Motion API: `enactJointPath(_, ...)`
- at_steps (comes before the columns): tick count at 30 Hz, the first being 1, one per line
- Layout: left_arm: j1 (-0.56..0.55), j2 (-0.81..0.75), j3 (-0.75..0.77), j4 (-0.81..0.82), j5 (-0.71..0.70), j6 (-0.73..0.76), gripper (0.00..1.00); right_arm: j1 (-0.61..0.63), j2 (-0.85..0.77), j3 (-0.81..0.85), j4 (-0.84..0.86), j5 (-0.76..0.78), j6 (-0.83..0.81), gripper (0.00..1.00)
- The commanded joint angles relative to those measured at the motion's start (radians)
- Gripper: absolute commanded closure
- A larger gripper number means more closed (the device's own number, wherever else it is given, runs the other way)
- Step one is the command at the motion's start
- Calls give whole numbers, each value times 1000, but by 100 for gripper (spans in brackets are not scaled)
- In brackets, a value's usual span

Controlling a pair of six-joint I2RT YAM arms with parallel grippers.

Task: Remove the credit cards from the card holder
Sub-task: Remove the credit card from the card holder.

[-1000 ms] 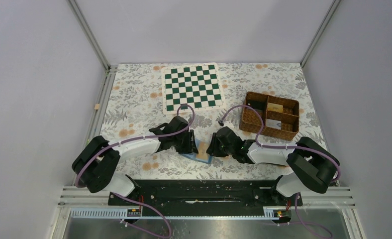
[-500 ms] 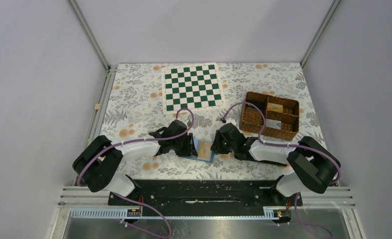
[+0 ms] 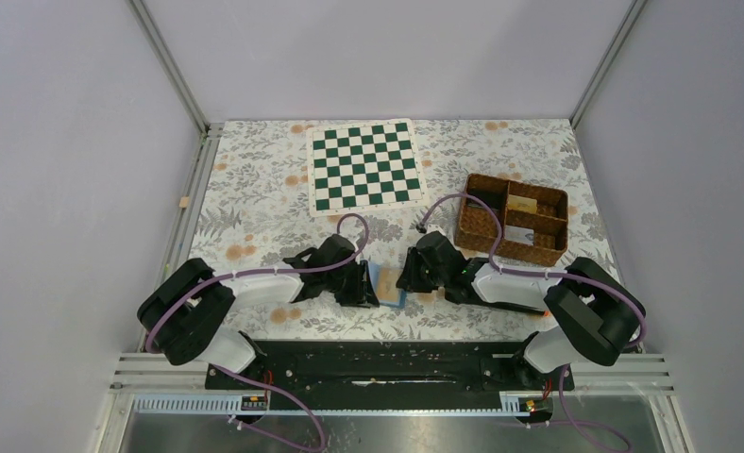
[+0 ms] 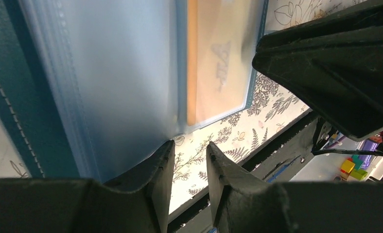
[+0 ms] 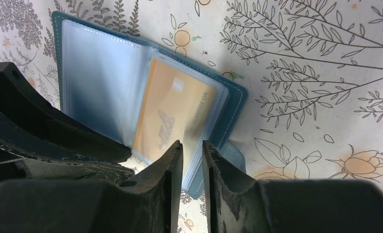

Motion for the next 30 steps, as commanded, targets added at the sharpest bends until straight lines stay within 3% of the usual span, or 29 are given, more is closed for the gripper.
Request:
enactJointPath(1,-5,-10,-3,40,36,-3,70,-4,-12,20,27,-18,67,72)
enactJointPath(14,4,-103,61,-9,13,6,70,-4,31,6,46,12,100,72)
enactJointPath(21,18,-102,97,40,72,-23,70,-4,39,6,47,10,87,73)
enactJointPath(30,51,-38,151,-102,-118,95,72,-4,19,1,36,16,83,71)
